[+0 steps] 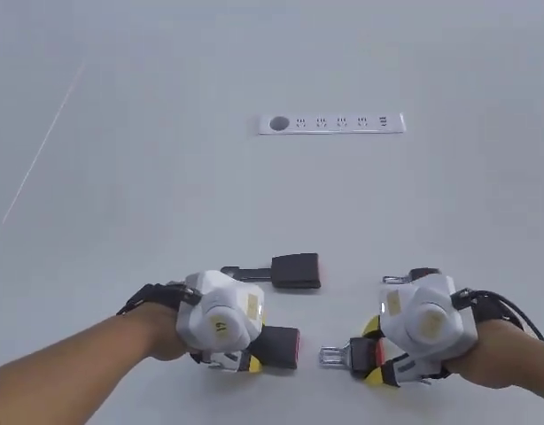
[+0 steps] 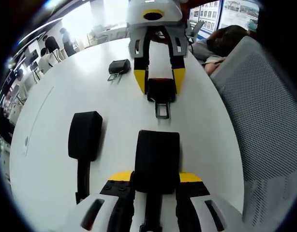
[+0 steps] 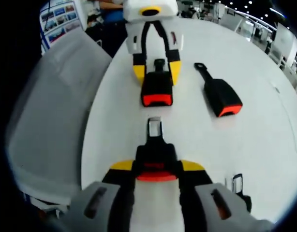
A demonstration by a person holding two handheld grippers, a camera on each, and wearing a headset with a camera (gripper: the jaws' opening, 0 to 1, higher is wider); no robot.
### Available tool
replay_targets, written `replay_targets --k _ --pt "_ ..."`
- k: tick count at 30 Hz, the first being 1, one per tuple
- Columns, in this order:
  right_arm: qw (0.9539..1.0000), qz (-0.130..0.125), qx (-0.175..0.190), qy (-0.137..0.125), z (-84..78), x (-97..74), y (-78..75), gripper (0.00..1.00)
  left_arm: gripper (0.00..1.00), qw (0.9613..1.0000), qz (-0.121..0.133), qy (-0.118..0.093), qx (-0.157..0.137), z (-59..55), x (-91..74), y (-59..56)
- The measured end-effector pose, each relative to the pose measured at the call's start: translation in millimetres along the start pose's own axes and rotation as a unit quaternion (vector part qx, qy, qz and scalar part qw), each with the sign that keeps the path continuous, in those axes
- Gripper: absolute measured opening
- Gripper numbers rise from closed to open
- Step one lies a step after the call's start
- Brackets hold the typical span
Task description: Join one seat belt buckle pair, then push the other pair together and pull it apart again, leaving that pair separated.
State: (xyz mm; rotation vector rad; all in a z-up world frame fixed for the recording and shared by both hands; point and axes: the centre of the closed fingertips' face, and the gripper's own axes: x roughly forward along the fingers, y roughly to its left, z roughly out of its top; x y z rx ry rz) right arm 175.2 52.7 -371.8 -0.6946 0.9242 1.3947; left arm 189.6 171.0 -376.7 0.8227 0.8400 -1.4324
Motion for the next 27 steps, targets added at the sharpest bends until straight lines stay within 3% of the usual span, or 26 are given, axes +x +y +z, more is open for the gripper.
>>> replay_targets --k 7,13,15,22,27 --pt "0.9995 -0.001 0.012 -0.03 22.5 15.4 -1.0 0.36 0.34 1.0 0.003 0.004 -0.003 1.4 0.9 0.3" --pt "0.9987 0.005 0.014 -0.048 32.2 18.9 -1.7 0.36 0.34 0.9999 0.005 0.008 -0.007 3.2 1.6 -0.4" --pt "0.9992 0.005 0.003 -0.039 32.9 17.7 -1.4 0.36 0.34 0.9999 0.006 0.01 -0.009 3.2 1.3 -0.5" --pt "0.9983 -0.001 0.02 -0.055 41.5 20.6 -2.8 0.35 0.33 0.9997 0.01 0.015 -0.015 4.9 1.7 0.1" --pt "0.9991 -0.004 0.012 -0.04 52.1 26.1 0.0 0.34 0.33 0.9997 0.008 0.019 -0.009 3.9 0.9 -0.7"
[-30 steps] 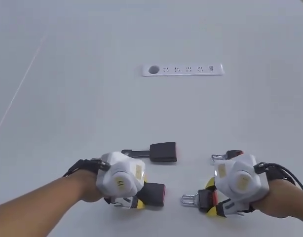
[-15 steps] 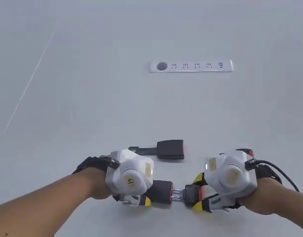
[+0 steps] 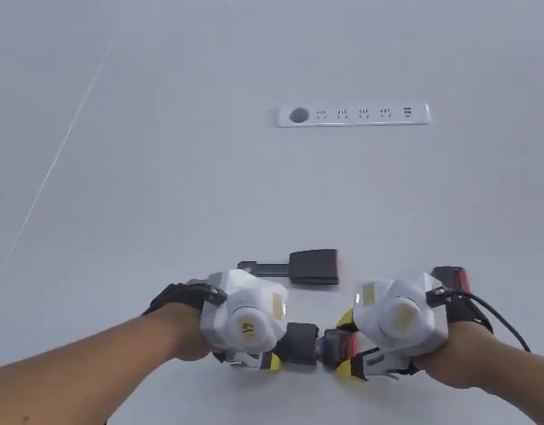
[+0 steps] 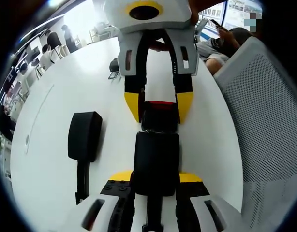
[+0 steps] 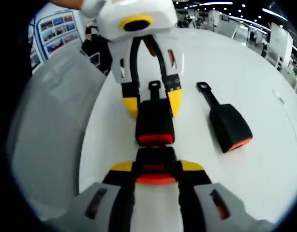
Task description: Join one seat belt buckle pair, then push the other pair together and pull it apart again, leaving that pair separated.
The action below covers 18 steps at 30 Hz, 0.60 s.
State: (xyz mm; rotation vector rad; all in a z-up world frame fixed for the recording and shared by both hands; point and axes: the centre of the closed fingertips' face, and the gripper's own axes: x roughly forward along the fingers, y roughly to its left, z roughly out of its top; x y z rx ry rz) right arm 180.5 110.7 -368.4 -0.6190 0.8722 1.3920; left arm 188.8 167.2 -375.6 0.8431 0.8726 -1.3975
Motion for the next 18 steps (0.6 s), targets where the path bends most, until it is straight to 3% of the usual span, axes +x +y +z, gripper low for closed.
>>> replay_targets --k 12,18 --pt "0.9999 0.007 -0.012 -0.005 0.1 -0.9 0.8 0.35 0.33 1.0 -0.001 -0.003 0.005 1.6 -1.2 -0.4" --pt "0.9997 0.009 -0.019 -0.01 -1.5 -0.8 0.9 0.35 0.33 0.9998 -0.002 -0.018 0.011 -0.4 -1.4 -0.2"
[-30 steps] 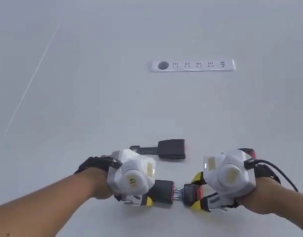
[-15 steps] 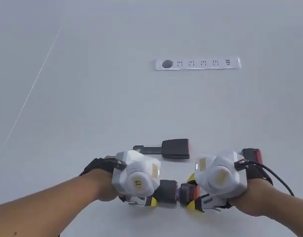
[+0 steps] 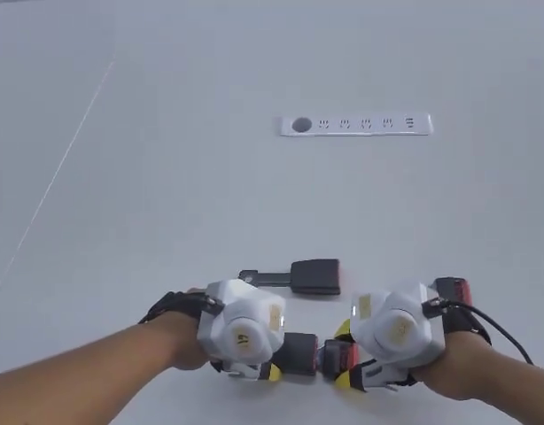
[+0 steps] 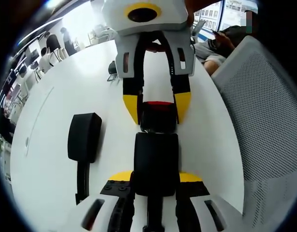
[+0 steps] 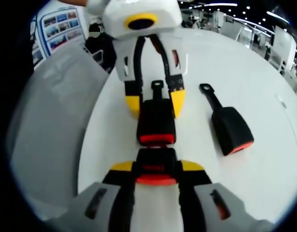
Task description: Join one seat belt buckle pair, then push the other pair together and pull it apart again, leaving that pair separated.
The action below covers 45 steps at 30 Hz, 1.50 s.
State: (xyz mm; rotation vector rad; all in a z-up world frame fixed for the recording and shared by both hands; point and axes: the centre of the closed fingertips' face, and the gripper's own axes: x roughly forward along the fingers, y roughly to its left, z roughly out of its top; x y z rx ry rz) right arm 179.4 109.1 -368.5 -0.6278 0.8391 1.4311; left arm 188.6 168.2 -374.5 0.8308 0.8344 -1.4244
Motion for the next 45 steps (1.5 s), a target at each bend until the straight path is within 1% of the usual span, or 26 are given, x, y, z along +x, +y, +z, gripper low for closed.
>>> replay_targets --k 3,6,10,12,16,19,21,28,33,37,45 --pt "1.0 -0.004 -0.004 -0.003 -1.4 -0.2 0.5 0.35 0.33 0.9999 -0.003 -0.011 0.009 -0.5 -0.5 -0.3" --pt "0.9999 -0.005 -0.009 -0.014 -2.0 -1.8 0.1 0.35 0.33 0.9996 -0.009 -0.023 0.014 -1.2 -1.3 0.0" --pt "0.9996 -0.009 -0.009 -0.027 -1.6 -2.0 -0.2 0.34 0.32 0.9992 -0.015 -0.031 0.019 -0.9 -1.9 0.1" --pt "0.9994 -0.009 -0.007 -0.034 -1.9 -2.1 -0.9 0.34 0.32 0.9991 -0.016 -0.034 0.019 -0.9 -2.0 -0.1" --pt "0.9991 -0.011 -0.009 -0.039 -1.7 -1.9 -0.8 0.34 0.32 0.9989 -0.018 -0.038 0.018 -2.1 -2.1 0.6" --pt "0.9987 -0.013 -0.005 -0.049 -2.2 -2.8 -1.6 0.34 0.32 0.9988 -0.016 -0.043 0.013 -2.3 -2.4 0.8" --pt "0.9985 -0.013 0.002 -0.054 -2.7 -2.9 -2.2 0.34 0.32 0.9989 -0.014 -0.043 0.009 -2.8 -2.2 1.1" --pt "0.9978 -0.016 -0.004 -0.064 -3.3 -3.8 -3.1 0.33 0.31 0.9987 -0.018 -0.047 0.004 -3.1 -2.8 0.8" --pt "0.997 -0.021 -0.01 -0.073 -3.9 -4.8 -3.4 0.33 0.31 0.9982 -0.016 -0.058 -0.002 -4.3 -3.3 0.0" --pt "0.9963 -0.026 -0.01 -0.082 -4.4 -4.8 -3.7 0.33 0.3 0.998 -0.017 -0.06 0.004 -3.9 -3.5 -0.8" --pt "0.9959 -0.024 -0.009 -0.087 -5.3 -6.3 -4.0 0.33 0.3 0.9977 -0.021 -0.063 0.008 -4.4 -4.2 -1.4"
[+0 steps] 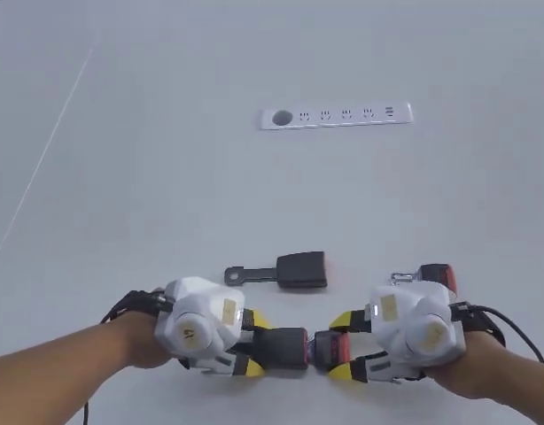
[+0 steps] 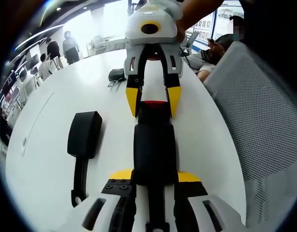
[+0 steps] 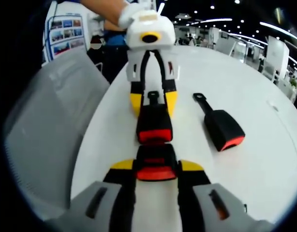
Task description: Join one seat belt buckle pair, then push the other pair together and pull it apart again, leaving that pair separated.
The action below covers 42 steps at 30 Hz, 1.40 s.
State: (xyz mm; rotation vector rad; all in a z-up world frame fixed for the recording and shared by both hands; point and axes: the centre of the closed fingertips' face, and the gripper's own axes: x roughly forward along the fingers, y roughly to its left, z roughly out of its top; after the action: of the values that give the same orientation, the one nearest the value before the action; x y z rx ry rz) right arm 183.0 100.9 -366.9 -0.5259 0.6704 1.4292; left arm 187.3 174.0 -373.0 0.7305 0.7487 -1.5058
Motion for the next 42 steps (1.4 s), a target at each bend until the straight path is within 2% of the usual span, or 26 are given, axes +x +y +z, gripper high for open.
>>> replay_targets --k 6,10,11,13,15,20,21,22,23,24,25,27,30,33,36,39,42 --pt "1.0 -0.004 0.004 -0.005 -1.3 -2.0 0.2 0.33 0.29 1.0 -0.004 -0.001 0.004 -0.6 -0.7 -0.3" --pt "1.0 -0.003 0.0 -0.001 0.3 -0.4 0.4 0.34 0.29 0.9999 -0.007 0.006 0.011 -0.2 -0.1 -0.5" --pt "1.0 -0.002 0.003 0.002 0.2 -0.2 0.1 0.34 0.29 0.9999 -0.007 0.008 0.011 -0.4 0.0 -0.4" --pt "0.9997 -0.011 -0.018 0.011 0.5 0.8 1.0 0.35 0.3 0.9998 -0.007 0.013 0.014 0.2 0.7 -0.6" --pt "0.9997 -0.011 -0.009 0.018 0.7 1.5 2.0 0.36 0.3 0.9995 -0.007 0.025 0.018 0.8 1.0 -1.1" --pt "0.9988 -0.02 -0.019 0.041 0.0 3.5 1.2 0.37 0.32 0.9989 -0.005 0.037 0.027 0.8 1.7 -1.9" --pt "0.9987 -0.02 -0.015 0.045 -0.6 4.8 1.5 0.41 0.32 0.9987 -0.003 0.042 0.029 0.6 1.8 -1.8" --pt "0.9977 -0.024 0.011 0.062 -5.9 4.6 3.2 0.5 0.32 0.9985 0.0 0.047 0.03 1.2 1.8 -2.5" --pt "0.9987 -0.019 0.003 0.048 -1.0 6.8 4.2 0.59 0.33 0.9983 0.006 0.048 0.033 1.9 1.4 -2.0" --pt "0.9988 -0.031 0.018 0.033 3.6 7.9 3.3 0.67 0.39 0.9981 0.008 0.047 0.039 2.7 1.7 -3.0" --pt "0.9988 -0.033 0.018 0.03 6.1 7.0 3.2 0.71 0.5 0.9981 0.006 0.049 0.035 1.2 2.7 -5.6" --pt "0.9989 -0.041 0.017 0.019 12.4 3.7 2.3 0.7 0.75 0.9986 0.004 0.046 0.025 1.8 2.5 -12.1" --pt "0.9985 -0.046 0.019 0.023 11.2 0.2 3.1 0.71 0.72 0.9988 0.01 0.048 0.006 1.5 -3.9 -15.7" --pt "0.9977 -0.054 0.027 0.029 7.7 -7.1 3.5 0.71 0.78 0.9987 0.026 0.044 0.002 2.8 -10.6 -12.4" --pt "0.997 -0.064 0.037 0.022 11.1 -14.3 1.7 0.73 0.8 0.9985 0.04 0.033 -0.018 7.0 -18.3 -9.1" --pt "0.9967 -0.068 0.04 0.019 13.1 -23.6 1.8 0.76 0.8 0.9981 0.055 0.024 -0.017 13.7 -25.9 -6.6" --pt "0.9962 -0.079 0.035 0.015 13.5 -37.4 -3.6 0.78 0.8 0.9967 0.074 0.008 -0.031 21.2 -34.8 -0.4"
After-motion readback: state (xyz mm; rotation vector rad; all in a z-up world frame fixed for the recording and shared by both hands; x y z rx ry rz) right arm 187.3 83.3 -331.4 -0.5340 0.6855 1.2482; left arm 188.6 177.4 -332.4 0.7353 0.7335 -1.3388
